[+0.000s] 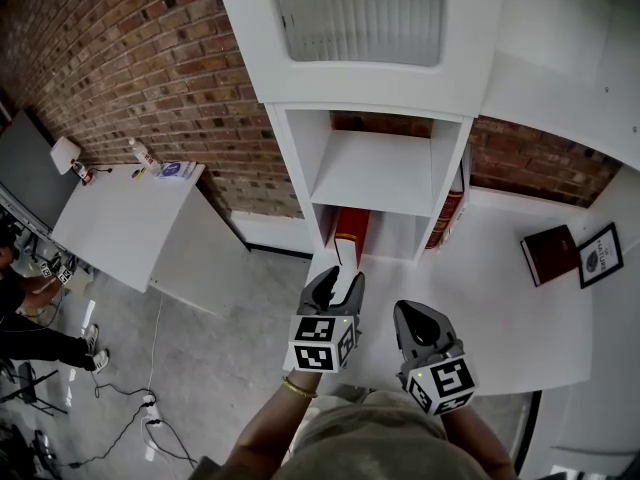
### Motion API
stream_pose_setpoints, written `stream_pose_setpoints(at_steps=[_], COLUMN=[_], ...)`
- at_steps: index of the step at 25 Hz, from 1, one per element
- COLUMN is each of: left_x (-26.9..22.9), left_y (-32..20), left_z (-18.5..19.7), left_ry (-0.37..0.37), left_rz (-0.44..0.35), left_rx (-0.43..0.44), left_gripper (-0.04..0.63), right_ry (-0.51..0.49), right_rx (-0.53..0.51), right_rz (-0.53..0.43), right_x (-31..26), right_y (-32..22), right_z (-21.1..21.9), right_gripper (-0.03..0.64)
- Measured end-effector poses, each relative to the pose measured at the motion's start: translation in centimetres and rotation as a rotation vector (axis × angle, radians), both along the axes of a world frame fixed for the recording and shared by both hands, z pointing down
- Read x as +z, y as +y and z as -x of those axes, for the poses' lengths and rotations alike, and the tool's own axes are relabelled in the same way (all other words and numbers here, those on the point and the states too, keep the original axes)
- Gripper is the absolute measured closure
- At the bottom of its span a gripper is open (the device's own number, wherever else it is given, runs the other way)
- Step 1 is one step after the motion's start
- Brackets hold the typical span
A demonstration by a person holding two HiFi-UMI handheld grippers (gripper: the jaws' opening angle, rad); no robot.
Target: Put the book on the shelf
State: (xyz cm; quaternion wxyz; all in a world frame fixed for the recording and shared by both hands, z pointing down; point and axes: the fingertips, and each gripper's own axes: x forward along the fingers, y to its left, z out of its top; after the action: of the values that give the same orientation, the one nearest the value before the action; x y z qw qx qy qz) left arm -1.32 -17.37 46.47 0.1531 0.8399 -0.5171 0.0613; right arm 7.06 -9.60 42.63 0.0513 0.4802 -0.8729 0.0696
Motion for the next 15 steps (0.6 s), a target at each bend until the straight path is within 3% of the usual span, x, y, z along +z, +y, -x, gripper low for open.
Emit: stream_pose_setpoints(at_steps=[7, 15], left_x=[-0.9, -2.1], left_y=[2.6, 5.1], left_z=[0.9, 1.3], left_ry=[0.018, 0.020], left_rz=[-0.010, -0.027], left_rx=[-0.007, 0.007], left_gripper=[0.532, 0.583], right_ry=[0.000, 0.003], right_rx=[0.027, 0.044], right_rz=[-0.004, -0.008], right_x=[0.1, -0.1], right_y=[1.2, 2.3], right_z=[0.1, 0.1], right_gripper=[0.611, 0.611])
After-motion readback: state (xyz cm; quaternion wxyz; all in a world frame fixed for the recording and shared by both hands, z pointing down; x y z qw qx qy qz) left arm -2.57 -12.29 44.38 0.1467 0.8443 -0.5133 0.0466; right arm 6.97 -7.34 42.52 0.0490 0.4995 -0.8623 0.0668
